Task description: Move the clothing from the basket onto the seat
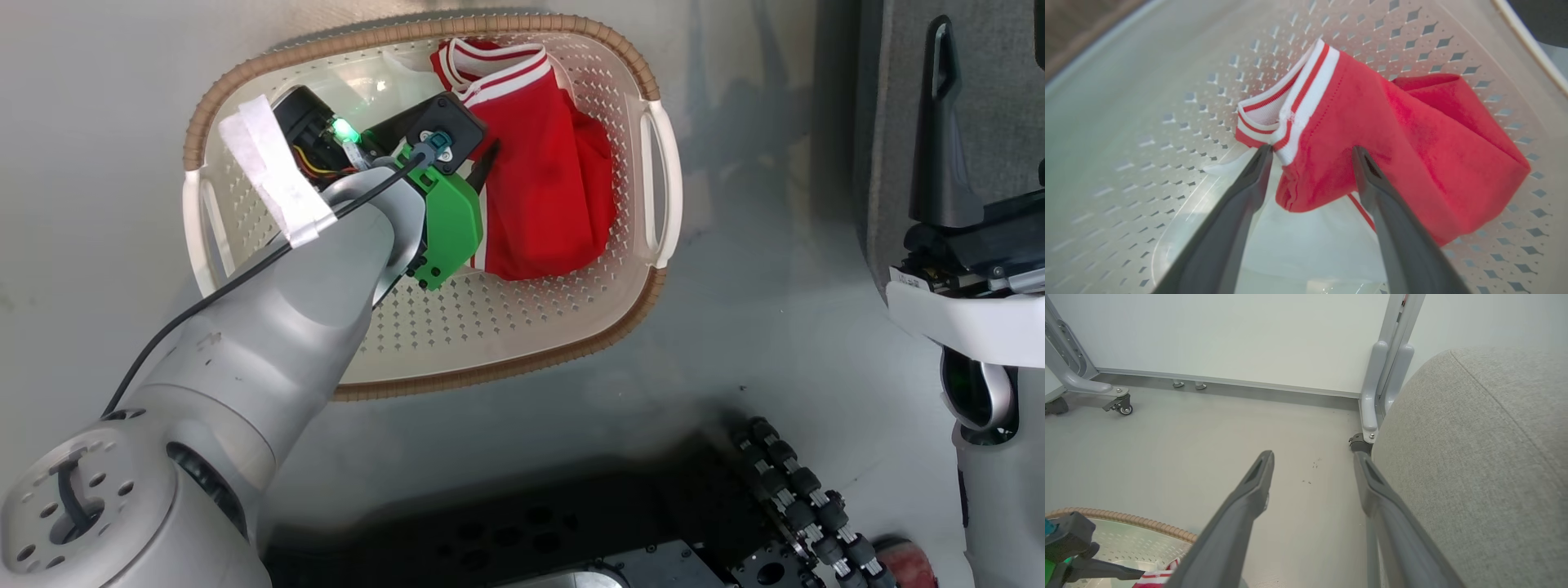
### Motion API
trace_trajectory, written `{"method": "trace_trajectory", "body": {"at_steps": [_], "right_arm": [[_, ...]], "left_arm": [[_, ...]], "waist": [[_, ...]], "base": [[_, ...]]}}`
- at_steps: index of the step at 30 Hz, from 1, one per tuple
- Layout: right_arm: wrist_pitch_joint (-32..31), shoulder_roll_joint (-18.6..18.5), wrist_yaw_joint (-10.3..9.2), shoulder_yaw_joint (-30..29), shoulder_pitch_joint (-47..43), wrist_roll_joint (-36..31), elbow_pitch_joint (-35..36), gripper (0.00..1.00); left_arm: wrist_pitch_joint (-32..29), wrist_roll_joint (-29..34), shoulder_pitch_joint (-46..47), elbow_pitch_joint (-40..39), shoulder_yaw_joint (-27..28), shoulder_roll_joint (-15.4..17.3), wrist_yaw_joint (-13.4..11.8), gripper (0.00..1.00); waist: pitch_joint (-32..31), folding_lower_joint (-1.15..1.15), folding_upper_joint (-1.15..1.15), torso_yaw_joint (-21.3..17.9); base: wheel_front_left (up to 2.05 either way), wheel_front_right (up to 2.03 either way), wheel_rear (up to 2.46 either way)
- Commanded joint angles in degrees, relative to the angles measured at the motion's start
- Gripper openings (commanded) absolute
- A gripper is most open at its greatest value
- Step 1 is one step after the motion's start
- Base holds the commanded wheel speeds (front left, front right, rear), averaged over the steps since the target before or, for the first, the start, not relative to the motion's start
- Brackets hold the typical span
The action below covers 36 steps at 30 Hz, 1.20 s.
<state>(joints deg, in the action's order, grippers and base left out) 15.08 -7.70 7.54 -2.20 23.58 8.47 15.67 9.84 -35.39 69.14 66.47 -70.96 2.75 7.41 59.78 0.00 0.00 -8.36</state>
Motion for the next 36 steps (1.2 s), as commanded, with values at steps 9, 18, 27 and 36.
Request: {"method": "trace_trajectory", "body": {"at_steps": [9,18,27,36], "right_arm": [[0.14,-0.51,-0.1,0.19,-0.59,-0.3,1.04,1.0],[0.14,-0.27,-0.1,0.73,-0.65,-0.24,0.88,1.0],[0.14,-0.24,-0.1,0.8,-0.55,0.16,0.51,1.0],[0.14,-0.46,-0.1,0.85,-1.37,0.35,1.09,1.0]], "left_arm": [[-3.35,-2.98,0.6,-4.07,-2.24,0.26,0.08,1.0],[-7.14,0.73,-0.95,-6.55,-2.48,0.55,0.08,1.0],[-8.39,4.27,-3.04,-6.71,-2.47,0.41,0.08,1.0],[-1.54,8.95,0.02,-0.76,-2.49,0.23,-0.13,1.0]], "waist": [[1.48,0.0,0.0,-0.46],[2.09,0.0,0.0,-0.68],[2.13,0.0,0.0,-0.71],[2.36,0.0,0.0,-0.84]], "base": [[0.0,0.0,0.0],[0.0,0.0,0.0],[0.0,0.0,0.0],[0.0,0.0,0.0]]}}
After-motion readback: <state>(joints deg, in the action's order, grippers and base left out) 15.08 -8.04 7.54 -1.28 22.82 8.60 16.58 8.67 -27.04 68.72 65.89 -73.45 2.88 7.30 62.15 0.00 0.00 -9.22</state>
